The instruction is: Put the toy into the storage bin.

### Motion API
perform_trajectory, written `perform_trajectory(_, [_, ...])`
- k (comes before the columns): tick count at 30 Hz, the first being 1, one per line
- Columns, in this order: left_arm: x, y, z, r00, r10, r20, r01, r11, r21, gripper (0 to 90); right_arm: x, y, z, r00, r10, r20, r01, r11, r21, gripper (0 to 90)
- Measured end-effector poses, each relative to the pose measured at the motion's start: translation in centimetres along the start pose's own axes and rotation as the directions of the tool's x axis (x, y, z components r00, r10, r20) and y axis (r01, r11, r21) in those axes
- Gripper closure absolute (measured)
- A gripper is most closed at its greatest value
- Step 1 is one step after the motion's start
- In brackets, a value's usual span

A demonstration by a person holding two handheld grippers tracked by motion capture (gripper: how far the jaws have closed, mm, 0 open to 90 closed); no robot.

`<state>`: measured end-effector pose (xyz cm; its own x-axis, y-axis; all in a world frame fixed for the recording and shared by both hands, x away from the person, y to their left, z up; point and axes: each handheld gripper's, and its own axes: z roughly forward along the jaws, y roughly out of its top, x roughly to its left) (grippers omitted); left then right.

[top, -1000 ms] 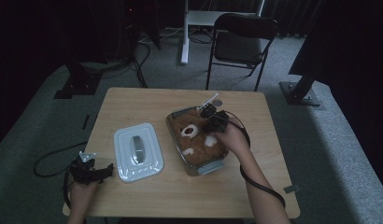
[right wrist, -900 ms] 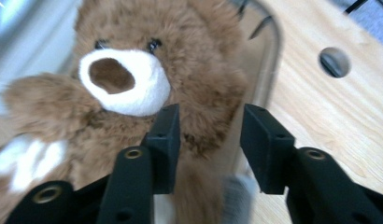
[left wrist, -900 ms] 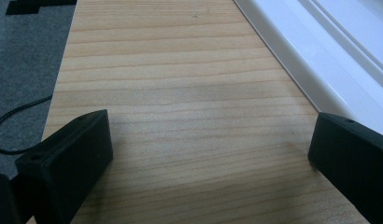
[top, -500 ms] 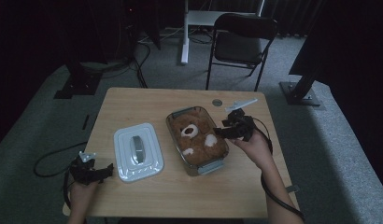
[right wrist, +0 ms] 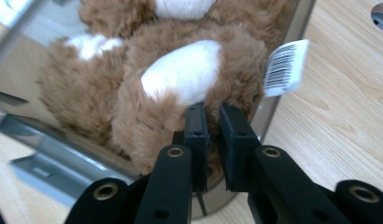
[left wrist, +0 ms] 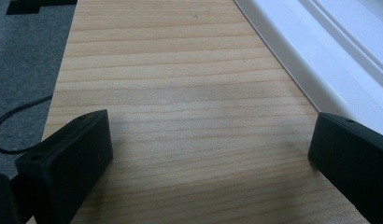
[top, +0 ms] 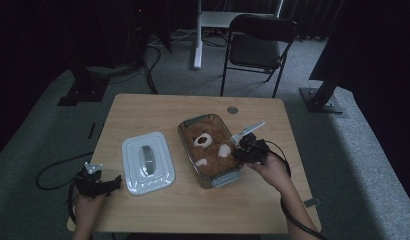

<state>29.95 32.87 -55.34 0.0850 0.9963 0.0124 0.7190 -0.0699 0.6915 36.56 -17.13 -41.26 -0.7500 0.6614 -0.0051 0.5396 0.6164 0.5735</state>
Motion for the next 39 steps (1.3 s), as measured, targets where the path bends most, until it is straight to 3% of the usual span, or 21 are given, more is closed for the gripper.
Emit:
perform_trajectory(7, [0.0,0.0,0.0,1.0000,-0.002,0.000,0.002,1.0000,-0.001,0.6,0.2,1.2,2.7,0.9995,-0.029,0.011,0.027,0.988,0.149,88.1])
perform_trajectory(10, [0.0,0.0,0.0,1.0000,-0.002,-0.002,0.002,1.0000,0.000,0.6,0.6,2.2,3.5,0.9957,-0.085,0.036,0.074,0.968,0.241,88.5])
perform_trajectory(12, [0.0,0.0,0.0,1.0000,-0.003,-0.002,0.003,1.0000,0.000,0.6,0.8,2.8,4.2,0.9912,-0.129,0.031,0.113,0.946,0.303,88.9])
perform_trajectory(15, [0.0,0.0,0.0,1.0000,-0.003,-0.002,0.003,1.0000,0.000,0.6,1.2,3.1,5.6,0.9853,-0.164,0.048,0.136,0.923,0.361,89.3])
perform_trajectory(21, [0.0,0.1,0.1,1.0000,-0.001,0.000,0.001,1.0000,0.000,0.6,1.6,2.9,5.3,0.9807,-0.172,0.092,0.134,0.937,0.322,88.9])
perform_trajectory(24, [0.0,0.1,0.0,1.0000,0.000,0.000,0.000,1.0000,0.000,0.6,1.6,2.8,4.2,0.9811,-0.154,0.117,0.119,0.957,0.266,86.9])
perform_trajectory(26, [0.0,0.1,0.1,1.0000,-0.002,0.000,0.002,1.0000,-0.001,0.6,1.2,2.8,2.9,0.9895,-0.112,0.092,0.091,0.974,0.209,85.9])
perform_trajectory(29, [0.0,0.0,0.0,1.0000,-0.005,-0.002,0.005,1.0000,-0.001,0.6,0.7,2.6,0.8,0.9960,-0.076,0.046,0.070,0.990,0.121,78.0])
perform_trajectory(31, [0.0,0.0,0.0,1.0000,-0.005,-0.002,0.005,1.0000,-0.001,0.6,0.4,2.2,-0.5,0.9969,-0.064,0.045,0.061,0.995,0.074,66.6])
perform_trajectory(32, [0.0,0.0,0.0,1.0000,-0.003,-0.002,0.003,1.0000,-0.001,0.6,0.1,2.0,-1.1,0.9986,-0.047,0.027,0.046,0.998,0.037,65.4])
perform_trajectory(34, [0.0,0.0,0.0,1.0000,-0.003,-0.002,0.003,1.0000,-0.001,0.6,-0.5,1.6,-1.9,0.9999,-0.011,-0.002,0.011,1.000,-0.021,48.4])
perform_trajectory(36, [-0.1,0.0,0.0,1.0000,-0.001,-0.001,0.001,1.0000,-0.002,0.6,-1.3,1.2,-2.3,0.9993,0.037,-0.006,-0.037,0.998,-0.057,38.3])
perform_trajectory(39, [-0.1,0.0,0.0,0.9999,0.007,0.009,-0.007,1.0000,-0.001,0.5,-2.6,0.4,-2.9,0.9930,0.118,-0.003,-0.118,0.984,-0.135,23.4])
